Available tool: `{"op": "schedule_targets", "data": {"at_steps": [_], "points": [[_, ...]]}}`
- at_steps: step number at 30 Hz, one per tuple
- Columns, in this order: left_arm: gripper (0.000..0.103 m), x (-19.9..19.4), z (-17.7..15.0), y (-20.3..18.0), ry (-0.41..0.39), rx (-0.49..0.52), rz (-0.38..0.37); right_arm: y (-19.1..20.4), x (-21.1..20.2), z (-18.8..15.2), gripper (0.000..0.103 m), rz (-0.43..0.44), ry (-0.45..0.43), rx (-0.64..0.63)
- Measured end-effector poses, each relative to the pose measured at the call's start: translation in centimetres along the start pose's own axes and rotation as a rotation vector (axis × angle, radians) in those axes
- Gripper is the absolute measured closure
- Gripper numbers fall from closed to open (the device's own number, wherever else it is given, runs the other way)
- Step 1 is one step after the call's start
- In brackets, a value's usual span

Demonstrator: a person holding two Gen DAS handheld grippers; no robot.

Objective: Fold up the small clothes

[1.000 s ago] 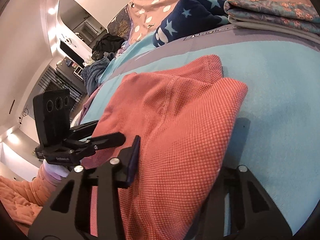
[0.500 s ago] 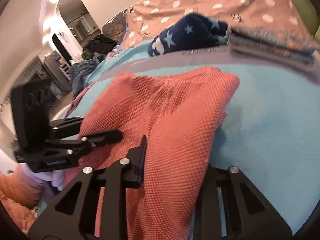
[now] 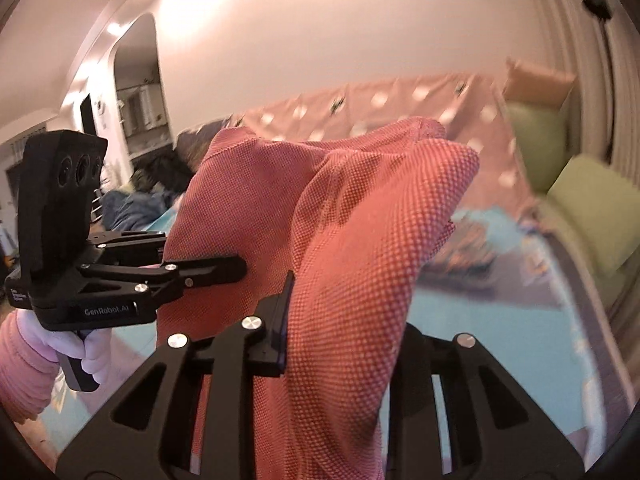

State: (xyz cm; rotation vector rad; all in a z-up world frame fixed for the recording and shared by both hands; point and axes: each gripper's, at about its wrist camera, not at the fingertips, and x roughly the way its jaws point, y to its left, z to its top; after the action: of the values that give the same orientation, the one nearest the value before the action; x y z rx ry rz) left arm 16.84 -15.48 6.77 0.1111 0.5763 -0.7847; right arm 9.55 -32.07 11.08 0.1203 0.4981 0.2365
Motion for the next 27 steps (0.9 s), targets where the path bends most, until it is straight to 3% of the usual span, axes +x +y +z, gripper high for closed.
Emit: {"op": "schedule_targets", "data": {"at_steps": [5,10,16,22,23,24,25,26,27], "points": [[0.074,2.1,7.3,-2.4,-0.035,0.096,0.022,-5.1,-0.1,5.8,0.079,-0.027,-0.081,0.030],[0.074,4.9,13.5,-2.5,-0.072,0.125,0.050,-9.3,2.8,10.7,0.079,-0.055,-0.117,0.023],[0.074,10.7,18.0,-0.5,-0.038,0.120,0.099,-12.7,8.9,14.3,0.079,-0.108,-0.088,0.014],[0.074,17.9,20.3,2.1,0.033,0.089,0.127,-17.3,17.3,15.1,0.079,-0.139,-0.024,0.059],[0.073,19.5,20.3,2.6,0.038,0.087,0.134,-18.5,19.1,15.1,0.073,-0.139,-0.011,0.077],[0.067,20.8,20.2,3.2,0.040,0.087,0.147,-19.9,21.7,14.7,0.063,-0.174,0.010,0.090],[0.044,23.5,19.8,4.4,0.047,0.100,0.210,-21.0,24.1,14.1,0.029,-0.270,0.045,0.091],[0.029,25.2,19.4,5.3,0.059,0.111,0.279,-22.1,26.5,13.0,0.028,-0.403,0.100,0.098],[0.020,27.4,18.5,6.7,0.092,0.116,0.403,-23.3,29.1,10.9,0.037,-0.507,0.173,0.104]]}}
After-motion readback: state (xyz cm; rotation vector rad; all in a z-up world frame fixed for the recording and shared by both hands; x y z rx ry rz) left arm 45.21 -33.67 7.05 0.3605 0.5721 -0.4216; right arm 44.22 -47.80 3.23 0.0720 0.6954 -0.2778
